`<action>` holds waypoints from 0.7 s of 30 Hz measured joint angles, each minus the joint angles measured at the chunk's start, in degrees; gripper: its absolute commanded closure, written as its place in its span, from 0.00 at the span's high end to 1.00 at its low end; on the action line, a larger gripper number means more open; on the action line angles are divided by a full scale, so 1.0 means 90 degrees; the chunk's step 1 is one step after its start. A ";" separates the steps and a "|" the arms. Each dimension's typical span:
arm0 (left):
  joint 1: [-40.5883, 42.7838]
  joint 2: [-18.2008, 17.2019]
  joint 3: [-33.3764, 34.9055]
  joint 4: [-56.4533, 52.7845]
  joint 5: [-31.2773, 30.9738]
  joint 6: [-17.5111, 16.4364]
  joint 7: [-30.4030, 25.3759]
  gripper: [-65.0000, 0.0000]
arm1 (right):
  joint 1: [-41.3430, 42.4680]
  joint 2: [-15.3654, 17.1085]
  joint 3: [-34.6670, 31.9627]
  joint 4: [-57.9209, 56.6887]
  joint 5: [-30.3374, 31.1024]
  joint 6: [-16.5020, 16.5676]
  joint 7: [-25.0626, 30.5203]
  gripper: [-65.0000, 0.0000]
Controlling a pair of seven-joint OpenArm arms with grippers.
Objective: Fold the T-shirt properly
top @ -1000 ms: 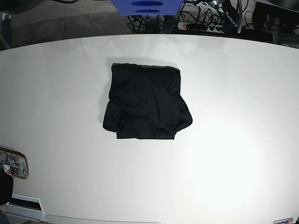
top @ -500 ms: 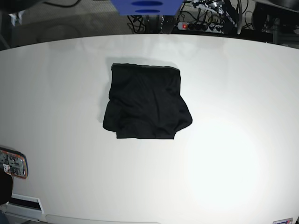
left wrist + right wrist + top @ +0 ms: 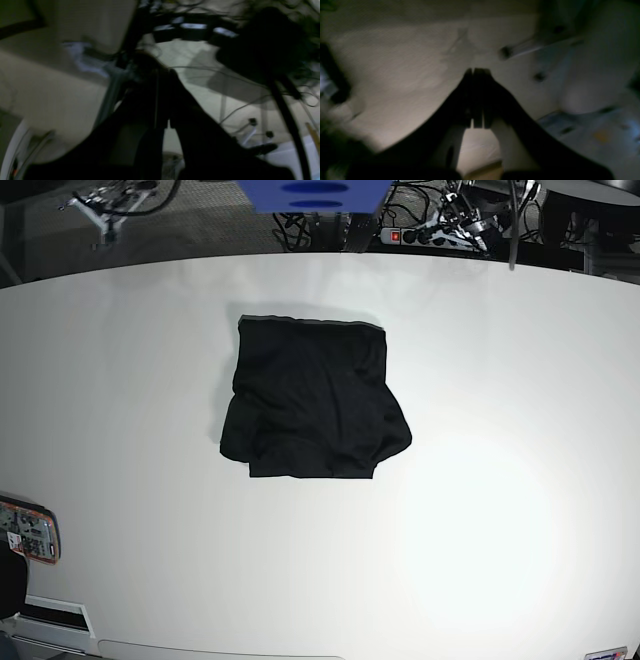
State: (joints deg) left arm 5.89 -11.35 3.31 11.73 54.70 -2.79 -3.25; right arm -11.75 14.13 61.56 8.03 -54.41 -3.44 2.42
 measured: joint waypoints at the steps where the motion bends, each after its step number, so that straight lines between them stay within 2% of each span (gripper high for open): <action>1: 0.0005 0.0015 -0.0002 -0.0017 0.0000 -0.0005 -0.0386 0.00 | 0.0034 -0.0136 0.0000 -0.0070 -0.0005 0.0146 -0.0109 0.00; 4: -0.0007 0.0049 -0.0187 -0.0313 -0.0527 0.0005 -0.1479 0.00 | 0.0318 -0.0299 0.0000 -0.0202 -0.0022 0.0189 -0.0206 0.00; 8: -0.0063 0.0041 -0.0359 -0.1037 -0.1137 0.0051 -0.2096 0.00 | 0.0782 -0.0393 0.0000 0.0063 0.0019 -0.0078 0.0238 0.00; 11: 0.0097 0.0185 -0.0357 -0.1107 -0.1316 0.0002 -0.2067 0.00 | 0.0639 -0.0772 0.0000 -0.0005 0.0010 -0.0041 0.0063 0.00; 13: 0.0216 0.0206 -0.0357 -0.1105 -0.1370 0.0024 -0.2067 0.00 | 0.0466 -0.1086 0.0000 -0.0107 -0.0015 0.0107 -0.0053 0.00; 15: 0.0211 0.0223 -0.0359 -0.1127 -0.1367 -0.0024 -0.1863 0.00 | 0.0435 -0.1314 0.0002 -0.0153 -0.0015 0.0141 -0.0168 0.00; 17: 0.0187 0.0277 -0.0359 -0.1090 -0.1370 0.0005 -0.1406 0.00 | 0.0588 -0.1309 0.0000 -0.0138 -0.0012 0.0097 -0.0085 0.00; 21: 0.0080 0.0333 -0.0359 -0.1071 -0.1372 0.0051 -0.1253 0.00 | 0.0833 -0.1183 0.0000 0.0024 -0.0007 -0.0097 0.0129 0.00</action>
State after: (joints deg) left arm 6.61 -8.36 0.08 2.09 42.35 -2.33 -14.52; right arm -4.25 3.49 61.56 8.25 -54.48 -4.32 3.57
